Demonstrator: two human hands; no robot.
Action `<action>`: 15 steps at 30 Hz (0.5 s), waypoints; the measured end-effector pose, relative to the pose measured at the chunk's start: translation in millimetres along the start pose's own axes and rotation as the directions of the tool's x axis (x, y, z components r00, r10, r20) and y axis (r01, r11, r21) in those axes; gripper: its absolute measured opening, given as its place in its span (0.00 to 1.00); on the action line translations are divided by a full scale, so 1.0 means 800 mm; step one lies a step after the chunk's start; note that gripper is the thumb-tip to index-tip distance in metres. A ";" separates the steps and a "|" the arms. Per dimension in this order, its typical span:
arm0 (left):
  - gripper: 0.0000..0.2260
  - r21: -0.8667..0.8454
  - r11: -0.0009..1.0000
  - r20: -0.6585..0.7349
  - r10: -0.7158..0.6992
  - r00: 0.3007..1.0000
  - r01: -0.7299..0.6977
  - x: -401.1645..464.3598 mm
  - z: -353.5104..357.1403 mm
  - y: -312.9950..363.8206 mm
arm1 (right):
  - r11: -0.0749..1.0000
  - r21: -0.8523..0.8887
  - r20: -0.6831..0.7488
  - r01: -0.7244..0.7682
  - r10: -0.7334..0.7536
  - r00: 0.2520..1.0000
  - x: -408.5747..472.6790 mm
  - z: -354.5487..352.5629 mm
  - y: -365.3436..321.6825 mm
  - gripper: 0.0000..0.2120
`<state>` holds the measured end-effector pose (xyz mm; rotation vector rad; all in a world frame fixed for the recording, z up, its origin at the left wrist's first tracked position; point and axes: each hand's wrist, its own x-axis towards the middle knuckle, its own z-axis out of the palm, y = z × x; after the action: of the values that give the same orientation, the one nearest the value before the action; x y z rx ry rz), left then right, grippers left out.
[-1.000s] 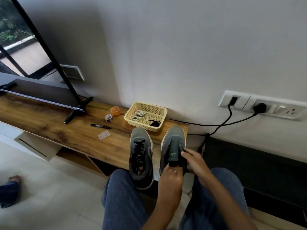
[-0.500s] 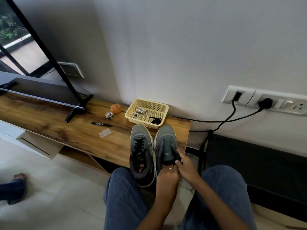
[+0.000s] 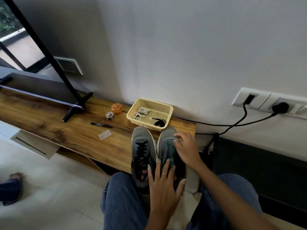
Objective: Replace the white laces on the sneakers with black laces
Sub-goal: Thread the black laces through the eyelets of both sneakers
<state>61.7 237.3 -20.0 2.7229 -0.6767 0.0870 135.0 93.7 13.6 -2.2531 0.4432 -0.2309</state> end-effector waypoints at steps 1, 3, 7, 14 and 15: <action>0.23 -0.001 1.000 0.010 -0.005 1.000 0.005 0.002 0.002 0.000 | 0.999 -0.034 0.023 0.032 -0.032 0.999 0.017 0.002 -0.008 0.10; 0.22 -0.026 1.000 0.001 -0.005 1.000 0.005 0.007 0.011 0.000 | 0.992 -0.099 0.065 0.076 -0.070 0.995 0.054 0.009 -0.022 0.09; 0.19 -0.095 0.995 -0.045 -0.042 0.998 0.037 0.008 0.026 0.000 | 0.958 -0.267 0.133 0.101 -0.067 0.989 0.128 0.023 -0.040 0.09; 0.16 -0.149 0.988 -0.098 -0.042 0.994 0.027 0.013 0.041 -0.005 | 0.698 -0.705 0.310 0.129 0.140 0.940 0.214 0.062 -0.052 0.13; 0.16 -0.154 0.987 -0.106 -0.050 0.993 0.033 0.013 0.043 -0.005 | 0.649 -0.746 0.345 0.147 0.188 0.919 0.219 0.069 -0.052 0.14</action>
<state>72.2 224.5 -52.5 2.5633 -0.5709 0.1667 323.6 89.7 12.5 -3.0270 0.3810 0.5458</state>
